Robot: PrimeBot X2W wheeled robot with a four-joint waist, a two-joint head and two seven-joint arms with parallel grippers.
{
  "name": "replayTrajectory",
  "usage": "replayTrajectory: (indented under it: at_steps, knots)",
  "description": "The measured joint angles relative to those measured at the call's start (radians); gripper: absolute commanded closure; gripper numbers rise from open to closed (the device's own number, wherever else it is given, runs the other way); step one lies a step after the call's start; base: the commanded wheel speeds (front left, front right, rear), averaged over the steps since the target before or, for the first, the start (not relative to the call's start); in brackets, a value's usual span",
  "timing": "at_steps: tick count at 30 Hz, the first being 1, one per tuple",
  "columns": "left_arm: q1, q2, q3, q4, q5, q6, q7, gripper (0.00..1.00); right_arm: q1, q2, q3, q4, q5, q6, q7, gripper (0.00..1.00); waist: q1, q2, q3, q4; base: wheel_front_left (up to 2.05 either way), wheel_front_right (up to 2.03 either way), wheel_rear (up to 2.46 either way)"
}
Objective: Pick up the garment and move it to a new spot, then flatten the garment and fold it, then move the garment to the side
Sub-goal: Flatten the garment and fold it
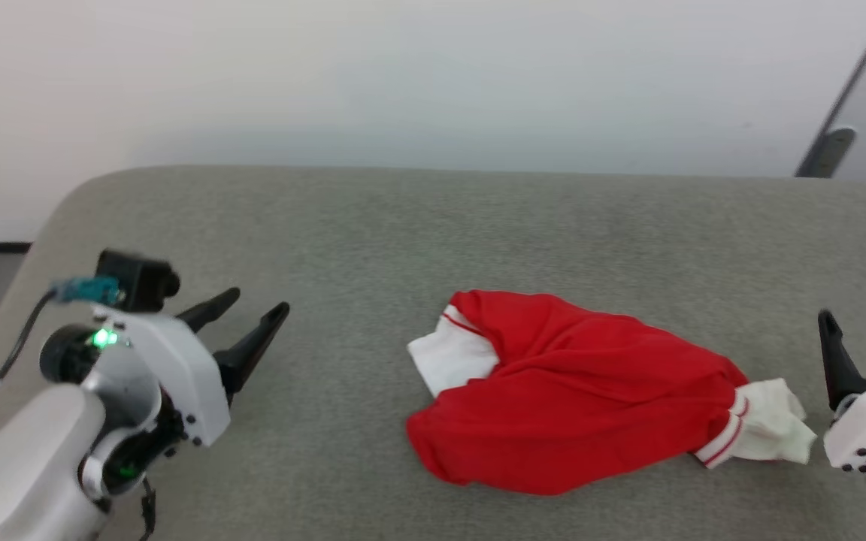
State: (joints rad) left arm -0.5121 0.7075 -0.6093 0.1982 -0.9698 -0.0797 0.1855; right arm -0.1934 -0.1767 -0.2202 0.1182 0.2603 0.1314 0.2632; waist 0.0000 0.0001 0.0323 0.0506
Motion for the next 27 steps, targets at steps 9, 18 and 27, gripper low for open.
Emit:
replayTrajectory:
  at_steps: [9,18,27]
  knots:
    - [-0.132,-0.039,-0.073,0.08,-0.04,-0.026,0.211,0.0,0.021,0.071,0.039,-0.147,-0.088,0.0,-0.184,0.0,0.0,0.0,0.013,-0.107,0.0,0.0,0.0]
    - [-0.213,-0.083,-0.144,0.229,-0.056,-0.043,0.326,0.0,0.028,0.108,0.053,-0.176,-0.111,0.0,-0.29,0.0,0.0,0.0,0.066,-0.202,0.0,0.0,0.0]
    - [-0.263,-0.098,-0.223,0.319,-0.05,-0.045,0.355,0.0,0.014,0.12,0.057,-0.163,-0.106,0.0,-0.303,0.0,0.0,0.0,0.141,-0.26,0.0,0.0,0.0]
